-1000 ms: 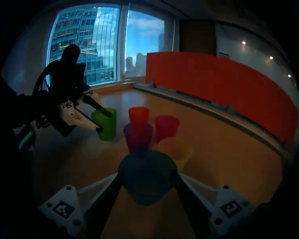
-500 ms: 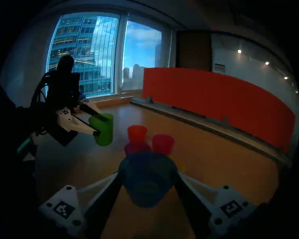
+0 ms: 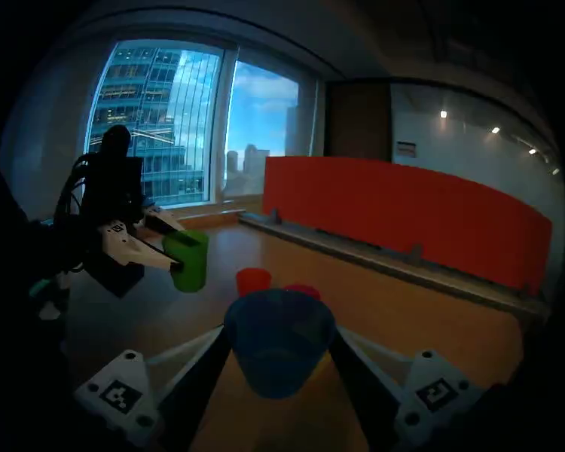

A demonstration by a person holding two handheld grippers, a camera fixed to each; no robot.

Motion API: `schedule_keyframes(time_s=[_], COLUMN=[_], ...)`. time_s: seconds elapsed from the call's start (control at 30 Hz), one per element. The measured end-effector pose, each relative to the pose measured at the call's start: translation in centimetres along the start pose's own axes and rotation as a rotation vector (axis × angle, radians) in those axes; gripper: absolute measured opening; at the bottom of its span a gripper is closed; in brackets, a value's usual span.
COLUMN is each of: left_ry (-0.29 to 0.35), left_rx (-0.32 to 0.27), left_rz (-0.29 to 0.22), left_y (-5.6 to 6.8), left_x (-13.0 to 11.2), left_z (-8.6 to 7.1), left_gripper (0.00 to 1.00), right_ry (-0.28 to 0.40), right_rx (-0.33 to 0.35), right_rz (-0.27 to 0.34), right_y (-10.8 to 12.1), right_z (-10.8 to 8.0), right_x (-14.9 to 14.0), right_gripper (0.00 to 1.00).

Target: Pour water

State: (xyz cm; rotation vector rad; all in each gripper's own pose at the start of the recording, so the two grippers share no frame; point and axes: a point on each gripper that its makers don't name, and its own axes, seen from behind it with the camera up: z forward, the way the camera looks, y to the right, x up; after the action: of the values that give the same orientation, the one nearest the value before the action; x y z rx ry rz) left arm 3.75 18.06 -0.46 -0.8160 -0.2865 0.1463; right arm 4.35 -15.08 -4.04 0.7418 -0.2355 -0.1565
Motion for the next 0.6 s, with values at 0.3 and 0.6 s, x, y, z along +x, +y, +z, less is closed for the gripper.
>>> schedule_keyframes(time_s=[0.3, 0.6], left_ry=[0.057, 0.089], left_rx=[-0.012, -0.007], left_rz=[-0.02, -0.012], left_y=[0.4, 0.2], left_x=[1.6, 2.2], left_z=[-0.4, -0.7], left_gripper=[0.86, 0.86], right_ry=[0.042, 0.055], right_rx=[-0.004, 0.001], right_rz=[0.005, -0.005], right_y=[-0.1, -0.1], right_z=[0.3, 0.5], right_x=[1.2, 1.8], right_gripper=[0.91, 0.91])
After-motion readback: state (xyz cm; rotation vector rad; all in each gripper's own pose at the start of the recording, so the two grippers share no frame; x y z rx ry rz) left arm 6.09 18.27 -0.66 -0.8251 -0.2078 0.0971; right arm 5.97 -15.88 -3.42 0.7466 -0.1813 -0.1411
